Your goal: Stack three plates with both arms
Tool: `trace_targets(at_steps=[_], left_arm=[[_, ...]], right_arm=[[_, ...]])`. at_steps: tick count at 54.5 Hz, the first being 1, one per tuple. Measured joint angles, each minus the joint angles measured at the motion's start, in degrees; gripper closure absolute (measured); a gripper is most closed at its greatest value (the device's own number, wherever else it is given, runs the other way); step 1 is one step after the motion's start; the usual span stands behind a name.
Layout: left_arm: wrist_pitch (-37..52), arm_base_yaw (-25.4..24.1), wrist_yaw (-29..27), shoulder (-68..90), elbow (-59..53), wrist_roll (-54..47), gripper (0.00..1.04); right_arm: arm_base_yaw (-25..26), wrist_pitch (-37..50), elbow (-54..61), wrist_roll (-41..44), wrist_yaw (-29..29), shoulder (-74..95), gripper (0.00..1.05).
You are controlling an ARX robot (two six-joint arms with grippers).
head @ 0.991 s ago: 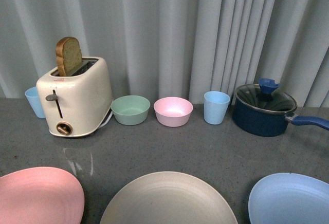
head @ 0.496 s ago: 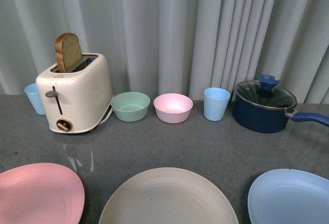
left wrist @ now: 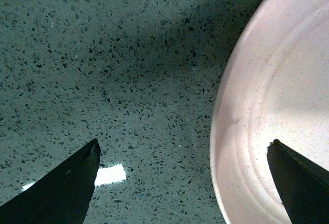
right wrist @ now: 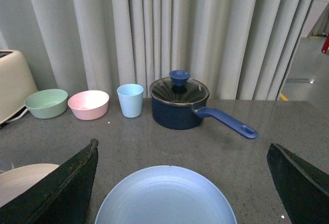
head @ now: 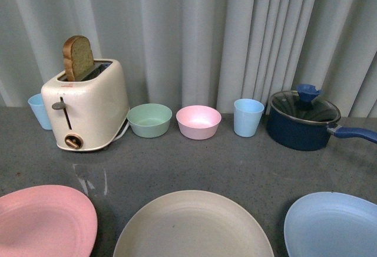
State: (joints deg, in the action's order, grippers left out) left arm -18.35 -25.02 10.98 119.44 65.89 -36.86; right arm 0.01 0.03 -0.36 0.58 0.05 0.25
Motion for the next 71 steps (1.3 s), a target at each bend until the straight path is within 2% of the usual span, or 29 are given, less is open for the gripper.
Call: trace_targets(at_steps=[30, 40, 62, 66, 71], left_arm=[[-1.6, -0.3, 1.1, 2.9, 0.8, 0.9, 0.07], [-1.6, -0.3, 0.9, 3.0, 0.7, 0.9, 0.31], [-1.2, 0.4, 1.0, 3.0, 0.1, 1.4, 0.94], [-2.0, 0.4, 2.0, 2.8, 0.4, 2.3, 1.01], [-3.2, 0.3, 3.0, 2.5, 0.8, 2.3, 1.01]], right_arm=[[0.0, 0.0, 0.0, 0.0, 0.0, 0.0, 0.07], [0.0, 0.0, 0.0, 0.0, 0.0, 0.0, 0.07], [0.0, 0.0, 0.0, 0.0, 0.0, 0.0, 0.07], [0.0, 0.0, 0.0, 0.0, 0.0, 0.0, 0.07], [0.0, 0.0, 0.0, 0.0, 0.0, 0.0, 0.07]])
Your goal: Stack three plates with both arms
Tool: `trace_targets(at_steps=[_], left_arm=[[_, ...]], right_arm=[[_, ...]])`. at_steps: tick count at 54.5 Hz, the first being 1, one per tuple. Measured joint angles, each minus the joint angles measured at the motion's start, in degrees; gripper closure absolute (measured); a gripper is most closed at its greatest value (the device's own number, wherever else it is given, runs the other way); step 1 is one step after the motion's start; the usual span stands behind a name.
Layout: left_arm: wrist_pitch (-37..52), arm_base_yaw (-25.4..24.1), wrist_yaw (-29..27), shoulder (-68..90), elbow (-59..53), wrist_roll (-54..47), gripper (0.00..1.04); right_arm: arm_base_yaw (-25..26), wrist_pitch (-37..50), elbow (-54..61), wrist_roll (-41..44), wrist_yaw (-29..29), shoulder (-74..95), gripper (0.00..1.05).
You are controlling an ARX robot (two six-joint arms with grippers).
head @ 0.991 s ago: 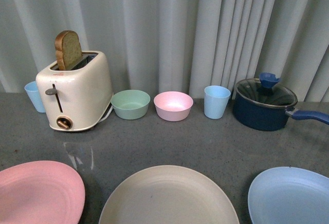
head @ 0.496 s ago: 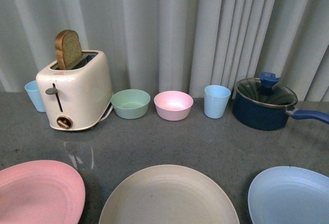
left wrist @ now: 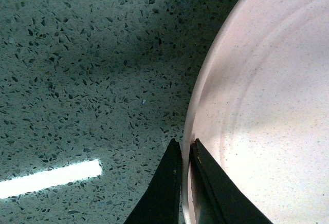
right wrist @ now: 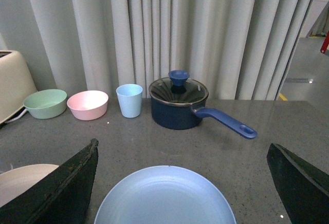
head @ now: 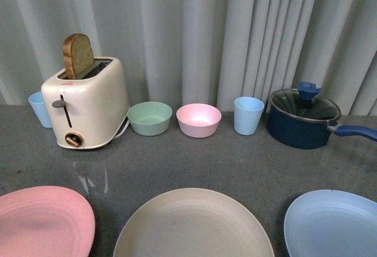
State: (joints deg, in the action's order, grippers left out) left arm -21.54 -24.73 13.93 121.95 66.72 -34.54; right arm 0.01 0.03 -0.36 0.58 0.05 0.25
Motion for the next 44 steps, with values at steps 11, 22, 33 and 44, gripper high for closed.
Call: trace_targets(at_steps=[11, 22, 33, 44], left_arm=[[-5.0, -1.2, 1.3, -1.9, 3.7, -0.6, 1.01], [-10.9, -2.6, 3.1, -4.5, 12.3, 0.1, 1.01], [-15.3, 0.9, 10.4, -10.9, 15.1, 4.6, 1.01], [-12.1, 12.9, 15.3, -17.0, 8.2, 12.5, 1.01]], right_arm=[[0.0, 0.0, 0.0, 0.0, 0.0, 0.0, 0.07], [0.0, 0.0, 0.0, 0.0, 0.0, 0.0, 0.07], [0.0, 0.0, 0.0, 0.0, 0.0, 0.0, 0.07], [0.0, 0.0, 0.0, 0.0, 0.0, 0.0, 0.07]])
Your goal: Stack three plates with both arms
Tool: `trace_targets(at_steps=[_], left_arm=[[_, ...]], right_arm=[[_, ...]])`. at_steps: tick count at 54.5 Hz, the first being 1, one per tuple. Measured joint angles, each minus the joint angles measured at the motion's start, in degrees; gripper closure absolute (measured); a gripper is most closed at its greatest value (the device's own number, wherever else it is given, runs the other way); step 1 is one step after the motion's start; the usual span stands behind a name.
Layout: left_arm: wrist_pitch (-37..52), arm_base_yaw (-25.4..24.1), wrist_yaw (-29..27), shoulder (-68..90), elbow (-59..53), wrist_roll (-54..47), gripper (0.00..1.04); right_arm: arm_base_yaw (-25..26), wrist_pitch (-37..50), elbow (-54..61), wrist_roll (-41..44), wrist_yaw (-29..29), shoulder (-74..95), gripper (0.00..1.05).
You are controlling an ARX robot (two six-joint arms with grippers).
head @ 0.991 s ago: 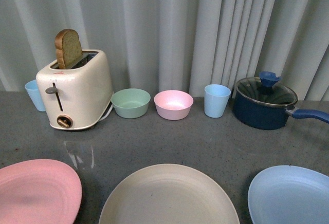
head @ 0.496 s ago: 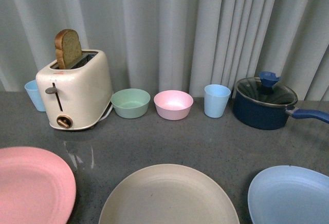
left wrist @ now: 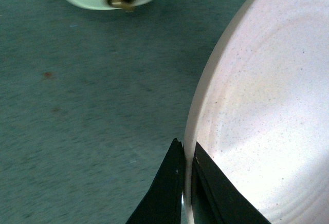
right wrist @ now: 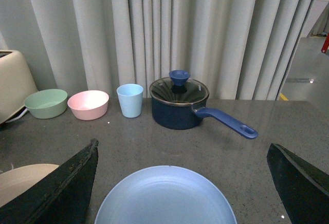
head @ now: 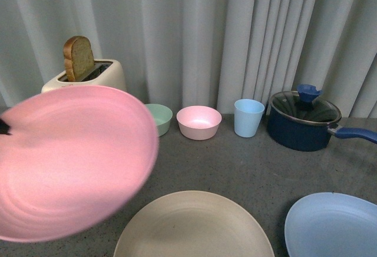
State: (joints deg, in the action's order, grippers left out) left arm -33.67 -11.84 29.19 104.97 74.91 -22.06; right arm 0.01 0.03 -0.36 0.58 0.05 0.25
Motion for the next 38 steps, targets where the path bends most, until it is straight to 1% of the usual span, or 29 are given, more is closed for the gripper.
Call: trace_targets(at_steps=[4, 9, 15, 18, 27, 38], left_arm=[[2.4, 5.6, 0.3, -1.1, -3.8, 3.0, 1.01], [6.1, 12.4, -1.5, -1.2, -7.9, 6.8, 1.01], [8.8, 18.3, -4.7, 0.3, -10.2, 9.6, 1.01], [9.8, 20.5, -6.1, 1.4, -10.4, 10.5, 1.01], [11.3, 23.3, -9.0, 4.8, -9.9, 12.7, 1.01], [11.4, 24.0, -11.3, 8.1, -7.3, 13.8, 1.01]], right_arm=[[0.0, 0.0, 0.0, 0.0, 0.0, 0.0, 0.07], [0.0, 0.0, 0.0, 0.0, 0.0, 0.0, 0.07], [0.0, 0.0, 0.0, 0.0, 0.0, 0.0, 0.07], [0.0, 0.0, 0.0, 0.0, 0.0, 0.0, 0.07], [0.0, 0.0, 0.0, 0.0, 0.0, 0.0, 0.07], [0.0, 0.0, 0.0, 0.0, 0.0, 0.0, 0.07]])
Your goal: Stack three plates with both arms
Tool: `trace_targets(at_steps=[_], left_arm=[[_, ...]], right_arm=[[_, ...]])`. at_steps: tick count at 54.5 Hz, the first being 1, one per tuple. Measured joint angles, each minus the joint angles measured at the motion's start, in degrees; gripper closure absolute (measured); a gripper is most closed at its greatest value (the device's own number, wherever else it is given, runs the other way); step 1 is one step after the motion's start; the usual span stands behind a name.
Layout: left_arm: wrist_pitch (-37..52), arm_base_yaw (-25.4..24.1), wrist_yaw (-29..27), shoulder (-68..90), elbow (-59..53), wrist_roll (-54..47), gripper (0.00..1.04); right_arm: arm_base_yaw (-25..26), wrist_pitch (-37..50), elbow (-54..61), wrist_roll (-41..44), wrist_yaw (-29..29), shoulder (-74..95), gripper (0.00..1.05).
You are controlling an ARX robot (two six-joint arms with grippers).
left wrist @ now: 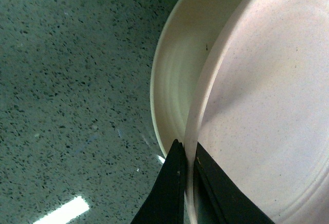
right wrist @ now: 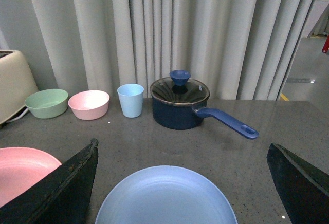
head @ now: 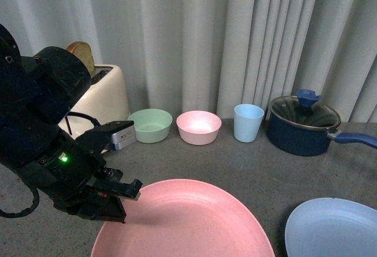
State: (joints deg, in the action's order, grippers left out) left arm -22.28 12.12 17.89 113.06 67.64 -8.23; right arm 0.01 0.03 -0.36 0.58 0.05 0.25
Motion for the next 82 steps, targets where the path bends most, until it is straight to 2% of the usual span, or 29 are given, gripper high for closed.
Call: trace_targets(at_steps=[19, 31, 36, 41, 44, 46, 56, 58, 61, 62, 65, 68, 82], left_arm=[[0.1, 0.1, -2.2, 2.9, 2.8, 1.4, 1.00], [1.3, -1.8, 5.1, 0.1, 3.0, 6.1, 0.47], [6.2, -3.5, 6.3, -3.4, 1.9, 9.4, 0.33], [17.3, -5.5, 3.8, -9.5, -2.9, 12.4, 0.17], [25.4, -6.3, -0.7, -14.2, -7.7, 12.2, 0.07], [28.0, -6.6, -1.8, -16.0, -9.6, 12.1, 0.05], [30.0, -6.6, -2.0, -18.1, -11.6, 11.8, 0.07], [34.3, -6.0, -5.8, -17.4, -13.3, 11.2, 0.10], [51.6, -5.3, -16.7, -17.1, -19.9, 10.1, 0.21], [56.8, -5.2, -18.6, -17.2, -22.3, 9.8, 0.24], [69.2, -5.5, -22.8, -18.5, -28.8, 9.4, 0.35], [78.4, -6.4, -23.3, -22.5, -34.9, 9.3, 0.49], [81.5, -8.1, -21.3, -34.1, -48.8, 8.8, 0.99]], right_arm=[[0.0, 0.0, 0.0, 0.0, 0.0, 0.0, 0.07], [0.0, 0.0, 0.0, 0.0, 0.0, 0.0, 0.07], [0.0, 0.0, 0.0, 0.0, 0.0, 0.0, 0.07], [0.0, 0.0, 0.0, 0.0, 0.0, 0.0, 0.07], [0.0, 0.0, 0.0, 0.0, 0.0, 0.0, 0.07], [0.0, 0.0, 0.0, 0.0, 0.0, 0.0, 0.07], [0.0, 0.0, 0.0, 0.0, 0.0, 0.0, 0.07], [0.0, 0.0, 0.0, 0.0, 0.0, 0.0, 0.07], [0.0, 0.0, 0.0, 0.0, 0.0, 0.0, 0.07], [0.0, 0.0, 0.0, 0.0, 0.0, 0.0, 0.07], [0.0, 0.0, 0.0, 0.0, 0.0, 0.0, 0.07], [0.0, 0.0, 0.0, 0.0, 0.0, 0.0, 0.07], [0.0, 0.0, 0.0, 0.0, 0.0, 0.0, 0.07]])
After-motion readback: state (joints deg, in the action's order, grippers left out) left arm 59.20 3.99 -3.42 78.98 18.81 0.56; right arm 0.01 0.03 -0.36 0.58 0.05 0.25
